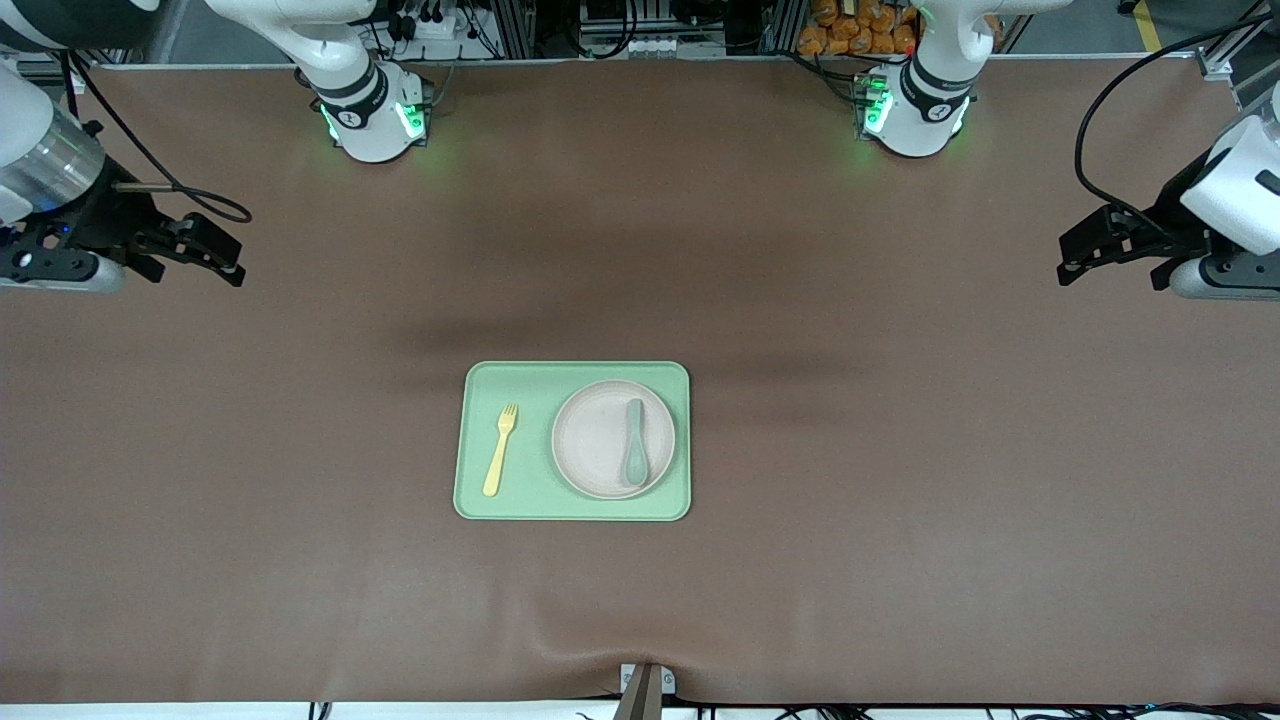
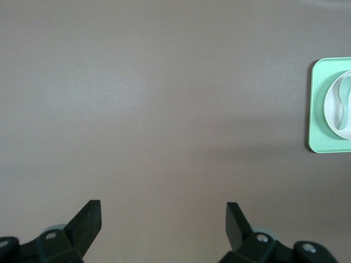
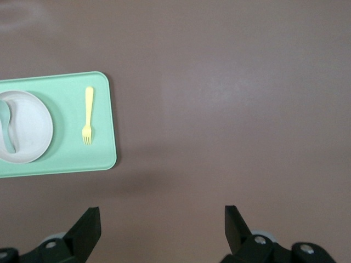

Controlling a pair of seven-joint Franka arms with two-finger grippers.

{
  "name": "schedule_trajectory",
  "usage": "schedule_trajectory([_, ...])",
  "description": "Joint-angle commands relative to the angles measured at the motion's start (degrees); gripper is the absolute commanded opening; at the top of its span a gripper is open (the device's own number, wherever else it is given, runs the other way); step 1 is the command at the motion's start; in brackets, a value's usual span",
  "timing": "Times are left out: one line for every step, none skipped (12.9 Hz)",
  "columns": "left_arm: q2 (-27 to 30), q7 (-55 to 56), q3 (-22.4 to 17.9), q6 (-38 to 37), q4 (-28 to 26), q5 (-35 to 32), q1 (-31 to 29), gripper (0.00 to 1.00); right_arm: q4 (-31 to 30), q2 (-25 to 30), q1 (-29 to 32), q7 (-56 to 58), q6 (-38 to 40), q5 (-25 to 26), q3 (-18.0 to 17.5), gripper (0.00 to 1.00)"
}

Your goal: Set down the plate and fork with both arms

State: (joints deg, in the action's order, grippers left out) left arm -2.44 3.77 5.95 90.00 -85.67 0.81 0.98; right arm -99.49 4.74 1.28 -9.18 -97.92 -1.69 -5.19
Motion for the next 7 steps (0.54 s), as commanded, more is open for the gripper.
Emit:
schedule_trajectory([0.2, 0.2, 0.4, -0.7, 0.3, -1.8, -0.2, 1.0, 12.6, -7.8, 2.1, 1.3, 6.0, 0.5, 0.0, 1.0])
schedule_trajectory([0.2, 0.4, 0.4, -0.7, 0.4, -1.7, -0.2, 1.0, 15.2, -9.1, 2.7, 2.4, 8.2, 0.3, 0.0, 1.0])
schedule_trajectory([0.2, 0.5, 0.4, -0.7, 1.1, -1.7, -0.3, 1.0, 16.2, -9.5, 3.0, 4.9, 8.6, 0.5, 0.0, 1.0])
schedule_trajectory([0.1, 0.5, 0.2, -0.7, 1.5, -1.8, -0.4, 1.0, 16.3, -9.5, 3.0, 6.6, 8.6, 0.6, 0.1, 1.0])
schedule_trajectory([0.1, 0.5, 0.1, -0.7, 1.5, -1.7, -0.5, 1.0, 16.3, -9.5, 2.9, 6.5, 8.7, 0.6, 0.0, 1.0])
schedule_trajectory([0.2, 0.6, 0.0, -0.7, 1.6, -1.9, -0.5, 1.0, 16.3, -9.5, 2.9, 6.5, 8.7, 0.6, 0.0, 1.0])
schedule_trajectory([0.2, 0.6, 0.0, -0.7, 1.7, -1.8, -0.5, 1.0, 16.2, -9.5, 2.7, 6.3, 8.7, 0.8, 0.0, 1.0])
